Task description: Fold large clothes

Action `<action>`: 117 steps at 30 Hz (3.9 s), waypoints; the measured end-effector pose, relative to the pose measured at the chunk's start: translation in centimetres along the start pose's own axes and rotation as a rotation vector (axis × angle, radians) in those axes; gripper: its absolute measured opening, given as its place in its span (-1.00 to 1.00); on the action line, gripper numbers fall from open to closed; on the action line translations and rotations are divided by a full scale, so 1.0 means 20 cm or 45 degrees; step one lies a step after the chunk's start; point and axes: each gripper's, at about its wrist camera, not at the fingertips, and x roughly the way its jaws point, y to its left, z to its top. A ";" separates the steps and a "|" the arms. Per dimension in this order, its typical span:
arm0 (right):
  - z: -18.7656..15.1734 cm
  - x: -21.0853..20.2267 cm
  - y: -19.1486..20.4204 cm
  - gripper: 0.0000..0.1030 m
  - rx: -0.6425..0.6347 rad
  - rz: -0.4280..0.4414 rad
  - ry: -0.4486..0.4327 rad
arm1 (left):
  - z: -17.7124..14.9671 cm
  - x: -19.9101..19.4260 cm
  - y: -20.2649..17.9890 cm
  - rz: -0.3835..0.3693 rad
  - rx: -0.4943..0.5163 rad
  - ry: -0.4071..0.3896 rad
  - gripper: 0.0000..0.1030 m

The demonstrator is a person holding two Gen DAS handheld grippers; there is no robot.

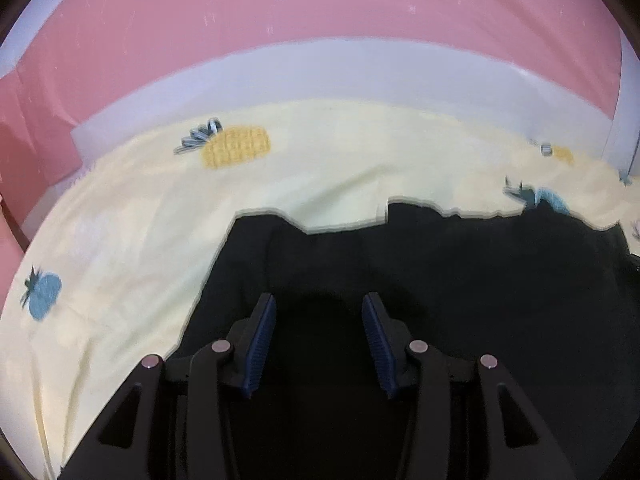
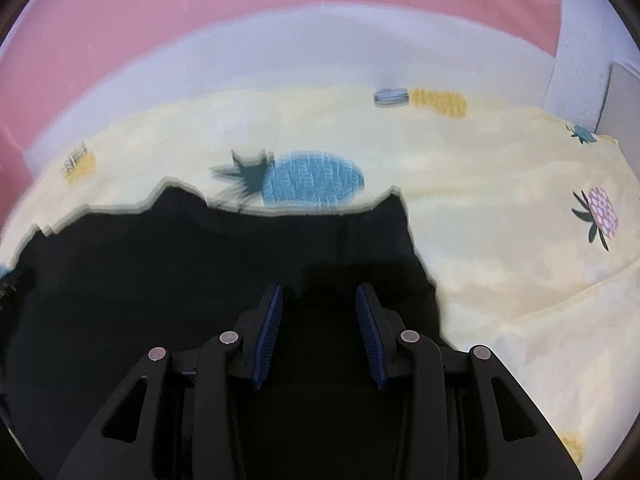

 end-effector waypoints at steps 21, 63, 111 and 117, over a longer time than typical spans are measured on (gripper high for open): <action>0.03 -0.19 0.11 -0.29 0.007 0.089 -0.035 | 0.13 -0.21 0.00 -0.189 -0.035 -0.066 -0.10; -0.53 -0.38 -0.23 -0.29 0.021 0.020 0.103 | -0.50 -0.37 0.31 0.063 -0.104 0.107 -0.04; -0.43 0.02 -0.56 0.65 0.519 0.633 0.305 | -0.47 -0.01 0.70 -0.502 -0.587 0.356 0.87; -0.43 -0.01 -0.52 0.30 0.459 0.670 0.296 | -0.47 0.00 0.68 -0.499 -0.552 0.358 0.74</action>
